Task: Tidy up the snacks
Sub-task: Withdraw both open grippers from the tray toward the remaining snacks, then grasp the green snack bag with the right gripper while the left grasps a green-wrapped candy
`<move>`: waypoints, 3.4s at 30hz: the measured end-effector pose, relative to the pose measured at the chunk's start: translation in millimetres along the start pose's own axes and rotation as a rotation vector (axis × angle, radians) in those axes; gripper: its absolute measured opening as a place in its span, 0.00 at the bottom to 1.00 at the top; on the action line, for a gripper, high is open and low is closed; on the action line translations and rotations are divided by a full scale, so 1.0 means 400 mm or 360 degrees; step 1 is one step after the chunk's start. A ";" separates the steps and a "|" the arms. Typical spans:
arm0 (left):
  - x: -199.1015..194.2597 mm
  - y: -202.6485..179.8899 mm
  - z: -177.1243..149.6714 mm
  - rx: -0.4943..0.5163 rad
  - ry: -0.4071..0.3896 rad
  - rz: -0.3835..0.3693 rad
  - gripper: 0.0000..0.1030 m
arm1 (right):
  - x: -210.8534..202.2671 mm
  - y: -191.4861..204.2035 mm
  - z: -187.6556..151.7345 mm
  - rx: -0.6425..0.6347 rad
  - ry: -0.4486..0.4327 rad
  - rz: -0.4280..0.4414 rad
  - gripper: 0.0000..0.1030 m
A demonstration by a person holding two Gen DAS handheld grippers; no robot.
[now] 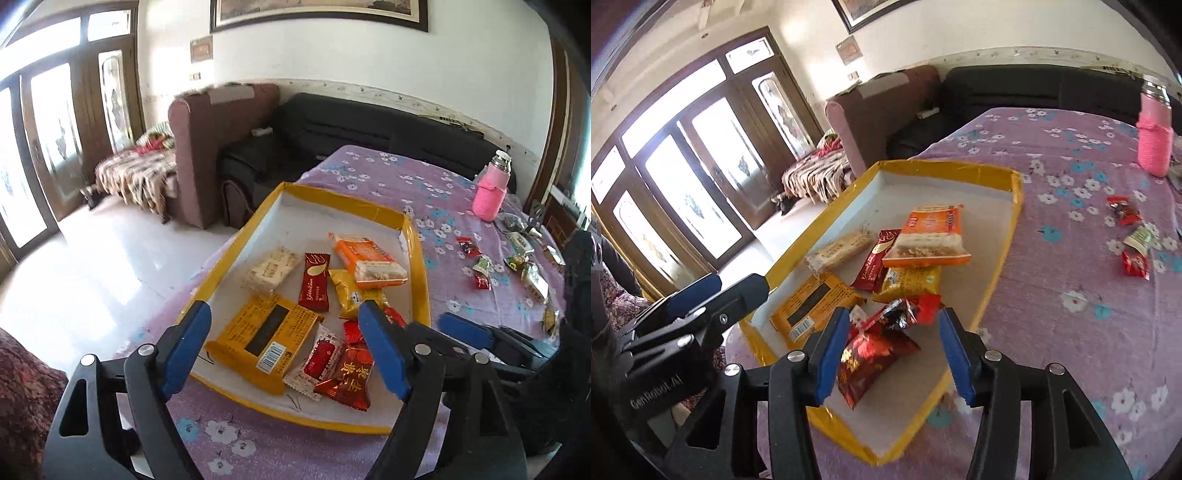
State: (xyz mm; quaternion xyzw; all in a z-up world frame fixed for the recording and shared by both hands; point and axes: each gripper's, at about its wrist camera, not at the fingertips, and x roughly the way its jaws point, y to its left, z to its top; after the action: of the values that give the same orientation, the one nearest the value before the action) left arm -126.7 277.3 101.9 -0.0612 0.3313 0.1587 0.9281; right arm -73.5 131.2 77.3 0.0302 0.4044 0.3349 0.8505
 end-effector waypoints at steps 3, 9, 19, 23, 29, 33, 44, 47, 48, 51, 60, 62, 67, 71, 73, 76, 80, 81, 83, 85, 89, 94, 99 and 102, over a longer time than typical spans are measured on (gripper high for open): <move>-0.023 -0.036 -0.004 0.0081 -0.0029 0.0034 0.80 | -0.034 -0.015 -0.021 0.0012 -0.0034 -0.0028 0.55; -0.060 -0.112 -0.020 0.0221 -0.0069 0.0050 0.80 | -0.097 -0.069 -0.064 0.0098 -0.0079 -0.0078 0.57; -0.082 -0.178 -0.034 0.0328 -0.0050 0.0032 0.80 | -0.142 -0.141 -0.108 0.0201 -0.0096 -0.0106 0.60; -0.080 -0.195 -0.040 0.0360 -0.0033 0.0026 0.80 | -0.141 -0.163 -0.122 0.0248 -0.0084 -0.0110 0.61; -0.068 -0.209 -0.044 0.0377 -0.0007 0.0025 0.80 | -0.132 -0.190 -0.136 0.0294 -0.0067 -0.0119 0.61; -0.056 -0.210 -0.046 0.0359 0.0035 -0.0010 0.80 | -0.127 -0.197 -0.138 0.0307 -0.0059 -0.0121 0.61; -0.048 -0.235 -0.055 0.0142 0.0264 -0.0796 0.80 | -0.128 -0.235 -0.148 0.0332 -0.0041 -0.0181 0.61; -0.026 -0.277 -0.070 0.0242 0.0366 -0.0747 0.80 | -0.150 -0.279 -0.129 0.0325 -0.0044 -0.0280 0.62; -0.024 -0.283 -0.073 0.0262 0.0369 -0.0740 0.80 | -0.160 -0.292 -0.123 0.0325 -0.0056 -0.0307 0.62; -0.024 -0.279 -0.077 0.0244 0.0367 -0.0753 0.80 | -0.212 -0.367 -0.095 0.0345 -0.0114 -0.0429 0.62; 0.005 -0.261 -0.082 0.0123 0.0447 -0.0954 0.80 | -0.432 -0.779 -0.114 0.0902 -0.0272 -0.0821 0.64; 0.004 -0.280 -0.091 0.0159 0.0458 -0.0949 0.80 | -0.423 -0.801 -0.122 0.0920 -0.0246 -0.0819 0.64; -0.008 -0.295 -0.073 0.0185 0.0428 -0.0871 0.80 | -0.333 -0.799 -0.109 0.0880 -0.0162 -0.0831 0.62; -0.010 -0.295 -0.044 0.0175 0.0396 -0.0844 0.80 | -0.290 -0.784 -0.104 0.0808 -0.0130 -0.0915 0.48; -0.003 -0.309 -0.026 0.0180 0.0395 -0.0859 0.80 | -0.290 -0.773 -0.105 0.0772 -0.0149 -0.0904 0.41; 0.029 -0.356 0.002 0.0213 0.0400 -0.0867 0.80 | -0.286 -0.762 -0.114 0.0762 -0.0182 -0.0737 0.40; 0.089 -0.447 0.030 0.0311 0.0424 -0.0820 0.80 | -0.278 -0.750 -0.116 0.0753 -0.0188 -0.0590 0.39; 0.108 -0.472 0.036 0.0323 0.0436 -0.0826 0.80 | -0.275 -0.747 -0.118 0.0758 -0.0191 -0.0545 0.39; 0.147 -0.516 0.041 0.0344 0.0475 -0.0817 0.80 | -0.273 -0.743 -0.119 0.0756 -0.0192 -0.0521 0.39; 0.184 -0.559 0.045 0.0366 0.0509 -0.0797 0.80 | -0.271 -0.746 -0.120 0.0764 -0.0189 -0.0487 0.39; 0.261 -0.649 0.056 0.0476 0.0521 -0.0703 0.80 | -0.271 -0.757 -0.129 0.0814 -0.0179 -0.0446 0.40; 0.362 -0.753 0.071 0.0603 0.0588 -0.0652 0.79 | -0.271 -0.759 -0.129 0.0819 -0.0176 -0.0447 0.40; 0.400 -0.848 0.065 0.0851 0.0509 -0.0564 0.80 | -0.276 -0.752 -0.126 0.0792 -0.0186 -0.0479 0.40; 0.412 -0.881 0.060 0.0954 0.0500 -0.0532 0.80 | -0.279 -0.752 -0.123 0.0795 -0.0198 -0.0476 0.40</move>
State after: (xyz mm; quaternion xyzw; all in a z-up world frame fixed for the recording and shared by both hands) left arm 126.0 -7.4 18.9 0.1363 0.4868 -0.1103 0.8557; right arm 5.6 -178.8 21.8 0.1991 0.4214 0.0936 0.8798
